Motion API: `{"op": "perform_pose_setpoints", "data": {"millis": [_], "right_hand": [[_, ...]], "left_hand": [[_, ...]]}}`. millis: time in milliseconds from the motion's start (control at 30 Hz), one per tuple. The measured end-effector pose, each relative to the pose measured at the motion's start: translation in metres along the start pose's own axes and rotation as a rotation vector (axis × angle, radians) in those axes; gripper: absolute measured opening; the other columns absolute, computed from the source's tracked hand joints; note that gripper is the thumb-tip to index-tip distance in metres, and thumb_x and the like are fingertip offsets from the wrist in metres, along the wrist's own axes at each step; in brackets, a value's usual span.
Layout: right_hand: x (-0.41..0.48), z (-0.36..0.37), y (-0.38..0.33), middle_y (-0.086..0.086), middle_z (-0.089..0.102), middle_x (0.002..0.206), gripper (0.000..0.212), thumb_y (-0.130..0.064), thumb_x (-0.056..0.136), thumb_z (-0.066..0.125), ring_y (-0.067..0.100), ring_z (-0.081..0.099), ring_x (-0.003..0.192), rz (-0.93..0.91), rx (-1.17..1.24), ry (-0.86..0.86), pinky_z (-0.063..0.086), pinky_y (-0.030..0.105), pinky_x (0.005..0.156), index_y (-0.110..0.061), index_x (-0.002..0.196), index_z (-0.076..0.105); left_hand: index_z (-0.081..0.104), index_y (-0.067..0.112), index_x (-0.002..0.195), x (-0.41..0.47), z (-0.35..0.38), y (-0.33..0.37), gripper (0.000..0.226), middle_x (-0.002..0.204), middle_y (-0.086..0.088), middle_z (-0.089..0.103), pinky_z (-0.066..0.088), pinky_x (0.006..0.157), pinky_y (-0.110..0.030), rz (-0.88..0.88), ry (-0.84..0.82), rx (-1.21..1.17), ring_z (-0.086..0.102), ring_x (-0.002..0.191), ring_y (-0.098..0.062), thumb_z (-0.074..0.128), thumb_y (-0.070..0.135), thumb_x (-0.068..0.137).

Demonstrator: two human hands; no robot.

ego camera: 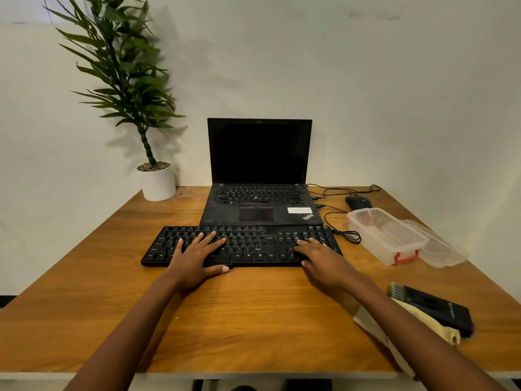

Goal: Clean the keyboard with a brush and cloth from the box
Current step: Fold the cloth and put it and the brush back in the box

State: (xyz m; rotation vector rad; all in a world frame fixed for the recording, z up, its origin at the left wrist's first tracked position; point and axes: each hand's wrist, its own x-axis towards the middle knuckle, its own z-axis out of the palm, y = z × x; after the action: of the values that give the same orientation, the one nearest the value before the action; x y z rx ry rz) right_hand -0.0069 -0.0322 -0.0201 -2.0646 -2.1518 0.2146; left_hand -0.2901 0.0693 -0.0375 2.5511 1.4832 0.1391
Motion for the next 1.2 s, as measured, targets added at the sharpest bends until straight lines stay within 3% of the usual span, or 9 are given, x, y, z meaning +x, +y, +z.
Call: {"op": "perform_pose_setpoints", "data": {"millis": [167,267,367,467,600,700,867,1000,1200], "right_hand": [[-0.05,-0.049,0.017,0.001,0.058,0.125,0.032,-0.015,0.088,0.06,0.01,0.054,0.105,0.065,0.473,0.21,0.042,0.018,0.086,-0.014,0.12,0.059],[-0.104,-0.082,0.04,-0.003,0.066,0.093,0.009,-0.012,0.084,0.065,0.002,0.056,0.081,0.183,0.452,0.264,0.042,0.012,0.068,-0.016,0.09,0.07],[-0.154,-0.092,0.062,-0.004,0.065,0.073,0.017,-0.013,0.083,0.067,0.008,0.059,0.071,0.327,0.341,0.166,0.046,0.021,0.064,-0.019,0.066,0.065],[-0.184,-0.081,0.072,-0.001,0.063,0.064,0.027,-0.033,0.085,0.063,0.013,0.06,0.063,0.466,0.255,0.088,0.047,0.03,0.061,-0.018,0.063,0.061],[-0.196,-0.045,0.079,-0.003,0.064,0.073,0.026,-0.048,0.082,0.062,0.011,0.061,0.068,0.532,0.255,0.032,0.054,0.033,0.066,-0.024,0.072,0.063],[-0.196,-0.03,0.076,0.005,0.064,0.074,0.016,-0.028,0.079,0.072,0.018,0.065,0.067,0.487,0.459,0.112,0.057,0.039,0.06,-0.018,0.07,0.063],[-0.196,-0.04,0.074,0.004,0.066,0.068,0.008,-0.007,0.078,0.07,0.022,0.06,0.065,0.364,0.797,0.364,0.046,0.021,0.051,-0.009,0.072,0.066],[-0.192,-0.055,0.067,0.002,0.065,0.078,0.015,-0.005,0.071,0.075,0.003,0.062,0.069,0.27,1.005,0.299,0.047,0.014,0.055,-0.004,0.081,0.063],[-0.152,-0.093,0.057,-0.021,0.059,0.118,0.036,-0.039,0.08,0.065,0.003,0.055,0.112,0.065,1.105,0.384,0.048,0.025,0.088,-0.035,0.116,0.059]], "left_hand": [[0.006,0.036,0.15,-0.004,-0.001,0.02,0.083,0.159,0.003,-0.005,-0.02,0.103,-0.063,-0.051,0.053,0.014,-0.013,0.145,-0.022,0.047,0.065,0.084],[0.015,0.036,0.149,-0.008,-0.004,0.06,0.075,0.159,0.006,0.004,-0.018,0.106,-0.06,0.052,0.119,-0.067,-0.007,0.146,-0.021,0.051,0.057,0.087],[0.038,0.033,0.141,-0.011,-0.007,0.117,0.054,0.15,0.009,0.034,0.011,0.115,-0.052,0.252,0.098,-0.251,0.028,0.14,-0.015,0.053,0.046,0.091],[0.054,0.022,0.13,-0.015,-0.002,0.176,0.038,0.132,0.003,0.057,0.044,0.101,-0.033,0.393,-0.076,-0.464,0.054,0.115,-0.01,0.053,0.033,0.094],[0.063,0.018,0.12,-0.017,0.026,0.239,0.031,0.12,0.002,0.064,0.049,0.093,-0.04,0.394,-0.179,-0.455,0.059,0.104,-0.014,0.051,0.034,0.095],[0.067,0.016,0.111,-0.011,0.039,0.259,0.028,0.11,-0.001,0.066,0.05,0.087,-0.034,0.225,-0.221,-0.455,0.06,0.098,-0.016,0.065,0.031,0.087],[0.057,0.014,0.091,-0.007,0.01,0.246,0.005,0.087,0.001,0.058,0.046,0.062,-0.02,0.18,-0.439,-0.864,0.053,0.072,-0.009,0.061,0.017,0.09],[0.054,0.017,0.093,-0.006,-0.031,0.239,0.003,0.088,0.007,0.059,0.046,0.065,-0.012,0.38,-0.298,-0.965,0.058,0.078,-0.001,0.057,0.016,0.092],[0.057,0.015,0.097,0.002,-0.095,0.251,0.009,0.095,-0.002,0.063,0.05,0.067,-0.018,0.669,-0.348,-0.738,0.062,0.081,-0.008,0.058,0.008,0.091]]}}
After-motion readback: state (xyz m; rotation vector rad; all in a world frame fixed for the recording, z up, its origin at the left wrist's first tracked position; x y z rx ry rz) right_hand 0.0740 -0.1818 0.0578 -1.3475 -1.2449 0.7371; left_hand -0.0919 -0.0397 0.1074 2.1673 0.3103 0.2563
